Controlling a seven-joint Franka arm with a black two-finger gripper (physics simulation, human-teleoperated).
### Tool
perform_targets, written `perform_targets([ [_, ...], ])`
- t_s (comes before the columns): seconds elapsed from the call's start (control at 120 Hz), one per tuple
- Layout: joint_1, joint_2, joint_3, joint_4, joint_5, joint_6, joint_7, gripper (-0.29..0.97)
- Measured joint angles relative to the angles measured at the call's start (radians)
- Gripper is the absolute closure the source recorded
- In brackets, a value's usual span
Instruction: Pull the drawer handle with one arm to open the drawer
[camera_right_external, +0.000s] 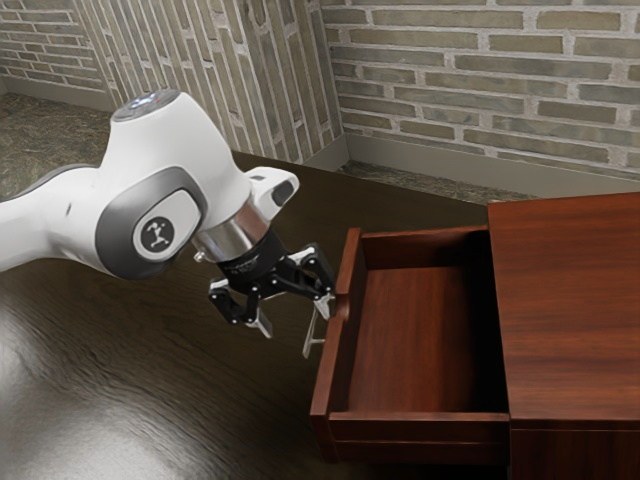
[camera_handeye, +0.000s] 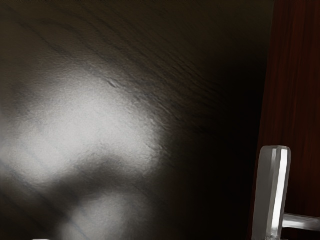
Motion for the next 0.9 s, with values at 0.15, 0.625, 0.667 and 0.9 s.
perform_targets([
  [0.15,0.0,-0.009,0.007,0.002,0.0,-0.001,0.008,0.13],
  [0.625,-0.001,-0.052,0.004,0.059,-0.036,-0.027,0.023,0.12],
  [0.667,-0.001,-0.054,0.002,0.085,-0.048,-0.038,0.024,0.11],
  [0.9,0.011,-0.048,-0.013,0.295,-0.154,-0.211,0.016,0.04],
])
